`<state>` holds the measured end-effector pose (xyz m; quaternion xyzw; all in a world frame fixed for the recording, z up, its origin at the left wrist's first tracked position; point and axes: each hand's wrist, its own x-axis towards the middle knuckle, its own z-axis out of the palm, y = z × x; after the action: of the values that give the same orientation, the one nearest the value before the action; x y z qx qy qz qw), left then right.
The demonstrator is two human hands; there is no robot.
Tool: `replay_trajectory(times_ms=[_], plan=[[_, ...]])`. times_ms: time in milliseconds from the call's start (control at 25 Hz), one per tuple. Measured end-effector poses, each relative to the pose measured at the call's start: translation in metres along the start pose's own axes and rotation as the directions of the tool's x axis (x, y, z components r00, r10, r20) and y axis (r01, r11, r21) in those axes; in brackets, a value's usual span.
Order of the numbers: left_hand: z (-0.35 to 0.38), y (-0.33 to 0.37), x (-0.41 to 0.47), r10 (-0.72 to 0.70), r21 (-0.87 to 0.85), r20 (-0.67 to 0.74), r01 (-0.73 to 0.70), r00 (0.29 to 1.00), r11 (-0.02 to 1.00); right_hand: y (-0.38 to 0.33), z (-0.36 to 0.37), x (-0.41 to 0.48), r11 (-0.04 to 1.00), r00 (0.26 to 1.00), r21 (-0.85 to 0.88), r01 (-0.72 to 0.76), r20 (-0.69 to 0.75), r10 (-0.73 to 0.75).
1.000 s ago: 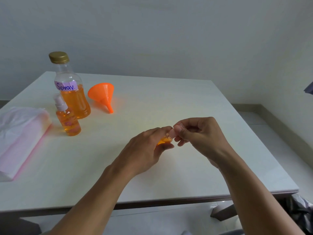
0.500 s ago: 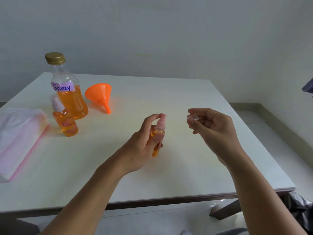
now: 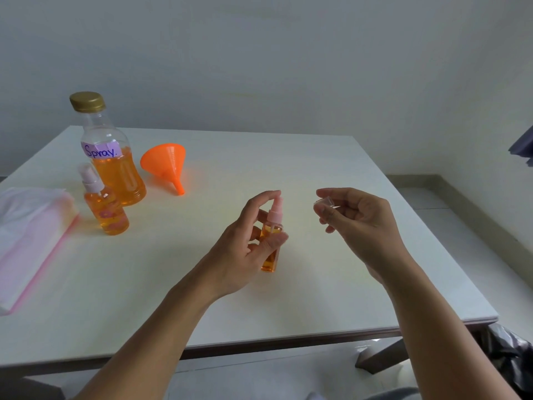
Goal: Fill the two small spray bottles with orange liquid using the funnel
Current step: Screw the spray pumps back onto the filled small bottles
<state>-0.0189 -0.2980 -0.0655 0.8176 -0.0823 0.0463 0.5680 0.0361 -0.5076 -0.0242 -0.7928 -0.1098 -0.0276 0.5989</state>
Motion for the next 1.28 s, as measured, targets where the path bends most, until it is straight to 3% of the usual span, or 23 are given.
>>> replay_trajectory(times_ms=[160, 360, 560, 640, 840, 960, 1280], plan=[[0.004, 0.002, 0.0, 0.058, 0.089, -0.076, -0.051, 0.995, 0.995, 0.0, -0.002, 0.0, 1.0, 1.0, 0.027, -0.004, -0.012, 0.004], [0.015, 0.0, 0.003, 0.06, 0.162, -0.037, -0.053, 0.997, 0.985, -0.001, -0.005, 0.002, 0.999, 1.0, 0.052, -0.002, -0.018, 0.003], [0.02, 0.006, 0.012, 0.185, 0.245, -0.27, -0.118, 0.945, 0.962, -0.001, -0.02, 0.008, 0.987, 0.996, 0.161, -0.007, -0.085, 0.021], [0.018, 0.006, 0.016, 0.171, 0.267, -0.307, -0.088, 0.936, 0.96, 0.001, -0.024, 0.007, 0.987, 0.996, 0.161, -0.011, -0.089, 0.026], [0.009, 0.006, 0.016, 0.129, 0.45, -0.321, 0.031, 0.938, 0.893, 0.002, -0.03, 0.005, 0.989, 0.995, 0.146, -0.013, -0.095, 0.027], [0.008, 0.006, 0.018, 0.18, 0.549, -0.339, 0.039, 0.923, 0.835, 0.001, -0.03, 0.005, 0.991, 0.996, 0.133, -0.012, -0.088, 0.024], [0.01, 0.005, 0.016, 0.241, 0.566, -0.329, -0.014, 0.913, 0.824, -0.001, -0.023, 0.003, 0.994, 0.997, 0.106, -0.002, -0.073, 0.009]])
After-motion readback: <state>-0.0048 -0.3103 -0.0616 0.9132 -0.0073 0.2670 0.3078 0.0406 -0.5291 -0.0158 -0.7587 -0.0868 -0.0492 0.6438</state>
